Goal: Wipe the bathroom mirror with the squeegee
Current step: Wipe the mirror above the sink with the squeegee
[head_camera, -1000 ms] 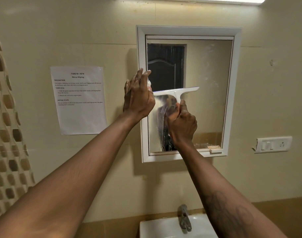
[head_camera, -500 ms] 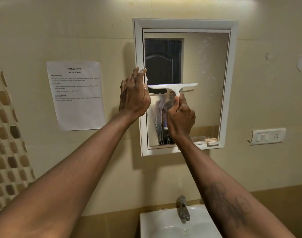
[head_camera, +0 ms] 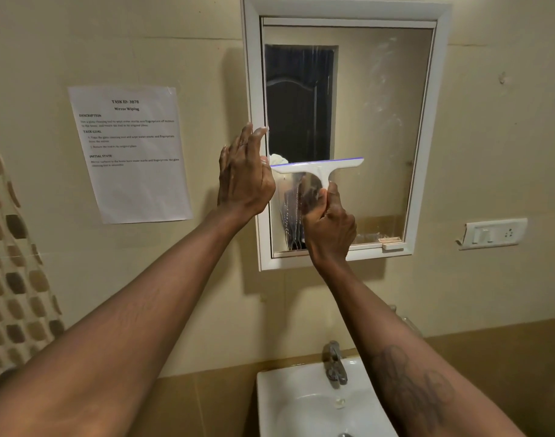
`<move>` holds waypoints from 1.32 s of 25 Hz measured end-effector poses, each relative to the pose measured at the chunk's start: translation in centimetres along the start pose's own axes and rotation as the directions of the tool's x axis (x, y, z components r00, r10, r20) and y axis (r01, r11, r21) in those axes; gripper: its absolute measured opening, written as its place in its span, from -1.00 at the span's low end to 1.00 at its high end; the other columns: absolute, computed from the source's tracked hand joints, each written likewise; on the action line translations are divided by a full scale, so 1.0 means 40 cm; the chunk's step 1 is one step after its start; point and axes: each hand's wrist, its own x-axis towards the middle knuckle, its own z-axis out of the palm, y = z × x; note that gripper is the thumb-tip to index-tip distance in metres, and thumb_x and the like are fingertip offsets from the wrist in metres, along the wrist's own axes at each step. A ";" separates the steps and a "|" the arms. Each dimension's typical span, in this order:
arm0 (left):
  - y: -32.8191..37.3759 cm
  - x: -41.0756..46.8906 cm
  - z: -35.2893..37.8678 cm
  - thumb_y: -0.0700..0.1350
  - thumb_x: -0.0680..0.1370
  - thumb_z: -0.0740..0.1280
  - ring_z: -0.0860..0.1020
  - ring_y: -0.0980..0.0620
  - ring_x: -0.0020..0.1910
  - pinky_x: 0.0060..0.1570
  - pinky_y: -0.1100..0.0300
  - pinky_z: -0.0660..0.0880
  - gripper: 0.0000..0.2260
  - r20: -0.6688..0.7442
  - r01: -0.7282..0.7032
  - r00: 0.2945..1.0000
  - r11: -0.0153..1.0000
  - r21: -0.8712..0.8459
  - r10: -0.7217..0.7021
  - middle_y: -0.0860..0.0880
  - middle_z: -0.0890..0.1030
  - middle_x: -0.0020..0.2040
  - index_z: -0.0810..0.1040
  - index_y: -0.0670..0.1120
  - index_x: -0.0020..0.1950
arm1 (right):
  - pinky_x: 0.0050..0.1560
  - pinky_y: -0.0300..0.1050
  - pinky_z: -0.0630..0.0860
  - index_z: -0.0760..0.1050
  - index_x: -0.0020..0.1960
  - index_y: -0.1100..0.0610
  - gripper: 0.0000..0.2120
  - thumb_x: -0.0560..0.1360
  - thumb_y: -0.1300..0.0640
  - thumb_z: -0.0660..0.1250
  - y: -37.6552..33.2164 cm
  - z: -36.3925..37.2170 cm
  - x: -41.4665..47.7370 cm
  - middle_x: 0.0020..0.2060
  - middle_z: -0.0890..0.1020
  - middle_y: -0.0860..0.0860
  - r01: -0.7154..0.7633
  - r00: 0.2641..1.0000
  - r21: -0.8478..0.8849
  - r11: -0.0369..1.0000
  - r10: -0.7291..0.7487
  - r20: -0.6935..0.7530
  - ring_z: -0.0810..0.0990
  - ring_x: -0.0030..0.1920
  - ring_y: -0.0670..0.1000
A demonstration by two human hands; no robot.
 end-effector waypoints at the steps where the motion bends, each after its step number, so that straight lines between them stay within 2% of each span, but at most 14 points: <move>1: -0.002 -0.005 0.005 -0.19 0.57 0.17 0.28 -0.16 0.62 0.58 -0.27 0.19 -0.48 0.008 0.001 1.000 1.000 -0.004 -0.001 -0.17 0.28 0.64 0.32 -0.07 0.56 | -0.05 0.23 0.65 0.44 0.48 0.14 -0.57 0.70 -0.03 0.14 0.006 -0.002 -0.014 -0.15 0.71 0.20 -0.003 1.000 0.002 1.000 0.003 0.007 0.69 -0.20 0.21; 3: -0.006 -0.017 0.014 -0.17 0.56 0.16 0.28 -0.16 0.62 0.59 -0.26 0.18 -0.47 0.018 0.007 1.000 1.000 -0.012 -0.006 -0.16 0.27 0.64 0.32 -0.06 0.56 | -0.08 0.21 0.66 0.44 0.48 0.15 -0.57 0.70 -0.03 0.13 0.016 -0.005 -0.035 -0.15 0.70 0.19 0.000 1.000 0.007 1.000 0.000 0.017 0.69 -0.20 0.20; 6: -0.014 -0.039 0.019 -0.15 0.55 0.14 0.28 -0.15 0.62 0.59 -0.25 0.20 -0.46 0.027 0.015 1.000 1.000 -0.018 -0.014 -0.15 0.27 0.65 0.32 -0.06 0.56 | -0.19 0.06 0.65 0.46 0.46 0.17 -0.59 0.70 0.02 0.17 0.025 -0.009 -0.056 -0.24 0.68 0.15 -0.008 1.000 0.004 1.000 0.008 0.016 0.63 -0.29 0.11; 9: -0.026 -0.076 0.027 -0.18 0.55 0.15 0.28 -0.15 0.62 0.56 -0.26 0.23 -0.45 0.039 0.011 0.999 1.000 -0.029 -0.010 -0.15 0.27 0.65 0.32 -0.08 0.57 | -0.29 -0.12 0.43 0.48 0.44 0.19 -0.63 0.68 0.09 0.22 0.039 -0.008 -0.089 -0.32 0.63 0.14 -0.027 1.000 -0.025 0.999 0.027 0.014 0.45 -0.37 0.01; 12: -0.032 -0.121 0.035 -0.18 0.57 0.16 0.27 -0.15 0.63 0.57 -0.25 0.22 -0.45 0.076 0.015 0.997 1.000 -0.028 -0.013 -0.15 0.25 0.66 0.31 -0.08 0.58 | -0.29 -0.14 0.32 0.49 0.43 0.18 -0.64 0.67 0.12 0.24 0.058 -0.009 -0.128 -0.34 0.61 0.16 -0.039 0.999 -0.076 0.996 0.041 0.027 0.43 -0.38 0.05; 15: -0.034 -0.162 0.042 -0.18 0.57 0.15 0.26 -0.14 0.63 0.58 -0.24 0.21 -0.45 0.101 0.034 0.994 0.999 -0.037 -0.030 -0.15 0.25 0.65 0.30 -0.08 0.59 | -0.30 -0.12 0.32 0.49 0.44 0.17 -0.64 0.67 0.12 0.23 0.072 -0.010 -0.156 -0.33 0.63 0.17 -0.057 0.997 -0.102 0.993 0.062 0.048 0.56 -0.36 0.19; 18: -0.036 -0.205 0.055 -0.17 0.60 0.18 0.28 -0.13 0.62 0.58 -0.23 0.22 -0.47 0.122 0.050 0.992 0.998 -0.042 -0.044 -0.14 0.26 0.65 0.29 -0.09 0.59 | -0.32 -0.13 0.27 0.46 0.47 0.14 -0.62 0.68 0.11 0.21 0.088 -0.020 -0.190 -0.40 0.58 0.12 -0.057 0.996 -0.131 0.990 0.066 0.064 0.51 -0.42 0.13; 21: -0.035 -0.247 0.064 -0.16 0.62 0.20 0.29 -0.13 0.61 0.58 -0.21 0.23 -0.49 0.146 0.057 0.988 0.998 -0.041 -0.050 -0.14 0.27 0.65 0.28 -0.10 0.59 | -0.38 -0.14 0.30 0.42 0.49 0.14 -0.61 0.70 0.08 0.18 0.110 -0.033 -0.236 -0.43 0.52 0.05 -0.059 0.992 -0.141 0.988 0.074 0.106 0.47 -0.45 0.06; 24: -0.033 -0.282 0.068 -0.15 0.63 0.22 0.29 -0.12 0.62 0.58 -0.20 0.23 -0.49 0.179 0.052 0.983 0.998 -0.032 -0.046 -0.13 0.27 0.65 0.27 -0.09 0.59 | -0.38 -0.12 0.33 0.42 0.49 0.13 -0.62 0.70 0.09 0.18 0.120 -0.039 -0.268 -0.41 0.55 0.06 -0.086 0.984 -0.161 0.983 0.109 0.138 0.51 -0.43 0.08; 29: -0.028 -0.319 0.064 -0.11 0.61 0.14 0.29 -0.12 0.62 0.59 -0.18 0.22 -0.49 0.188 0.055 0.981 0.998 -0.025 -0.050 -0.12 0.28 0.64 0.28 -0.08 0.59 | -0.32 0.05 0.53 0.40 0.48 0.12 -0.63 0.70 0.08 0.15 0.119 -0.053 -0.290 -0.33 0.61 0.12 -0.140 0.962 -0.202 0.969 0.181 0.202 0.58 -0.35 0.16; 33: -0.031 -0.340 0.064 -0.18 0.63 0.21 0.27 -0.11 0.63 0.59 -0.19 0.21 -0.50 0.211 0.052 0.976 0.999 -0.006 -0.050 -0.11 0.26 0.65 0.28 -0.06 0.58 | -0.28 0.08 0.56 0.40 0.48 0.11 -0.63 0.71 0.05 0.13 0.122 -0.073 -0.317 -0.29 0.62 0.11 -0.164 0.940 -0.231 0.959 0.223 0.259 0.59 -0.33 0.14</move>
